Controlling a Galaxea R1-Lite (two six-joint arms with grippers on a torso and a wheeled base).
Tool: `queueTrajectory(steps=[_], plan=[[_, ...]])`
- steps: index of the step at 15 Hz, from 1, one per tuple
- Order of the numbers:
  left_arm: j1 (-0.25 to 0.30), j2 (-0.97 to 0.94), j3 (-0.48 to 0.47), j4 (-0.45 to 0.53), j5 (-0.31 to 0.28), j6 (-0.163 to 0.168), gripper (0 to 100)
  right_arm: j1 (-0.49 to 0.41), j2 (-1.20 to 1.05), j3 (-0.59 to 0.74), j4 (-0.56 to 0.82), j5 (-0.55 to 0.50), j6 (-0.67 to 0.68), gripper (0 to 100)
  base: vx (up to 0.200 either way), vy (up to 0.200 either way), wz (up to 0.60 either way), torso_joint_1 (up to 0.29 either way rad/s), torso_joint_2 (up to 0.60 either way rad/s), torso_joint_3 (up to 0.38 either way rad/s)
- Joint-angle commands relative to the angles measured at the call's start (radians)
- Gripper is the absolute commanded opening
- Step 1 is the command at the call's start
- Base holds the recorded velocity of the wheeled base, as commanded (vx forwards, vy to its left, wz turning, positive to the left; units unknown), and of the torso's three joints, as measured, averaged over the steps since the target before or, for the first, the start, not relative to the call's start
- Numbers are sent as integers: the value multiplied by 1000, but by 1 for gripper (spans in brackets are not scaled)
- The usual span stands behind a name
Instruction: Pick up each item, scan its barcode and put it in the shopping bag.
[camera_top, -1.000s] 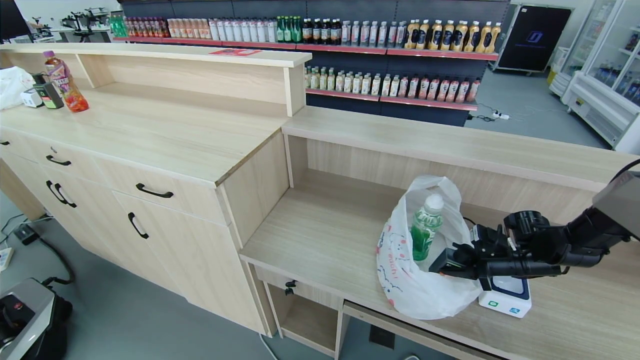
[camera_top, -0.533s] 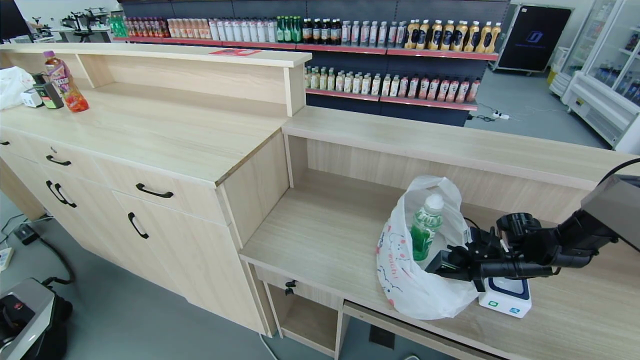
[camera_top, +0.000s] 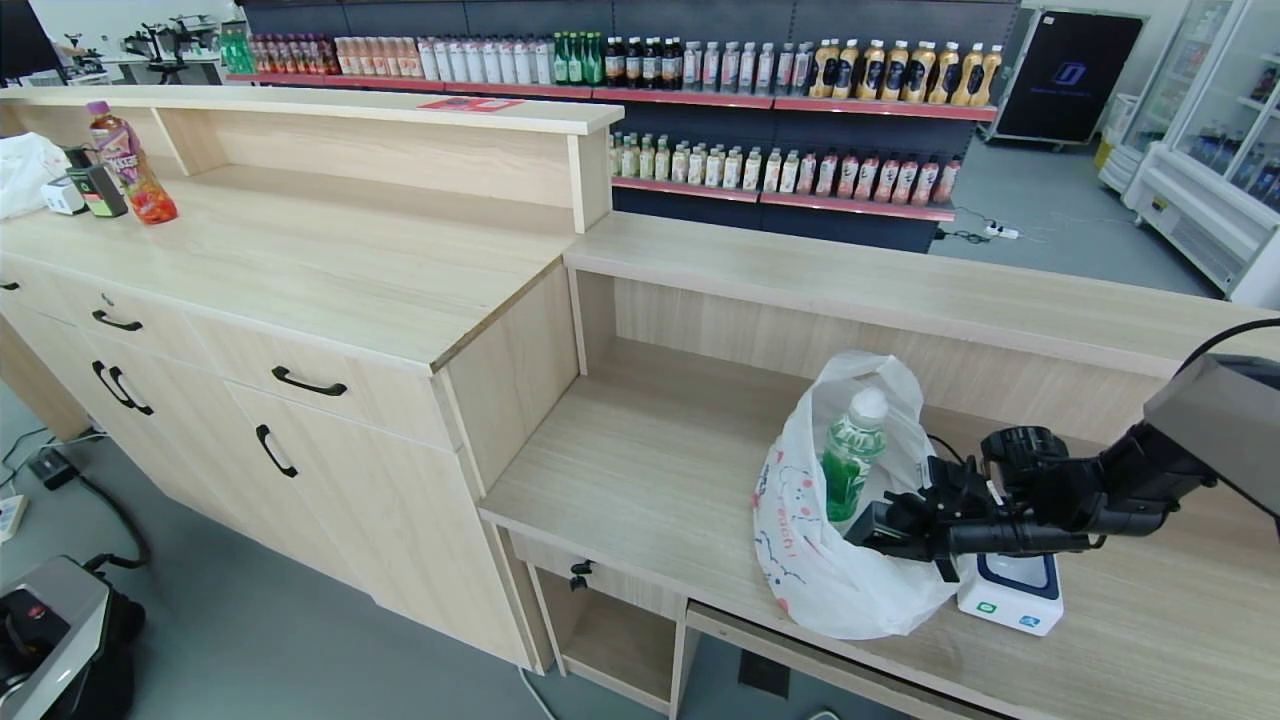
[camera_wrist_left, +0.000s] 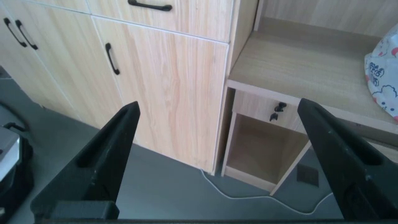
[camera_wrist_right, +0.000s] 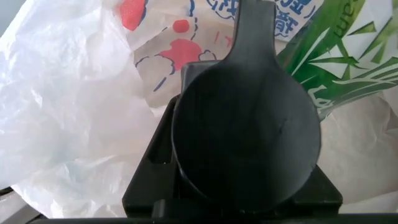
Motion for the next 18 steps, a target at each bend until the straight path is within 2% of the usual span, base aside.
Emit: queueTrajectory(steps=[1, 13, 14, 18], plan=[[0, 0, 0, -1, 0, -1, 100, 5, 8, 0, -1, -1, 0, 0, 0, 0, 0, 0, 0, 0], [0, 0, 0, -1, 0, 0, 100, 11, 48, -39, 5, -11, 3, 0, 0, 0, 0, 0, 0, 0], [0, 0, 0, -1, 0, 0, 100, 11, 49, -36, 5, -11, 3, 100, 0, 0, 0, 0, 0, 0], [0, 0, 0, -1, 0, -1, 100, 11, 48, -39, 9, -19, 3, 100, 0, 0, 0, 0, 0, 0]])
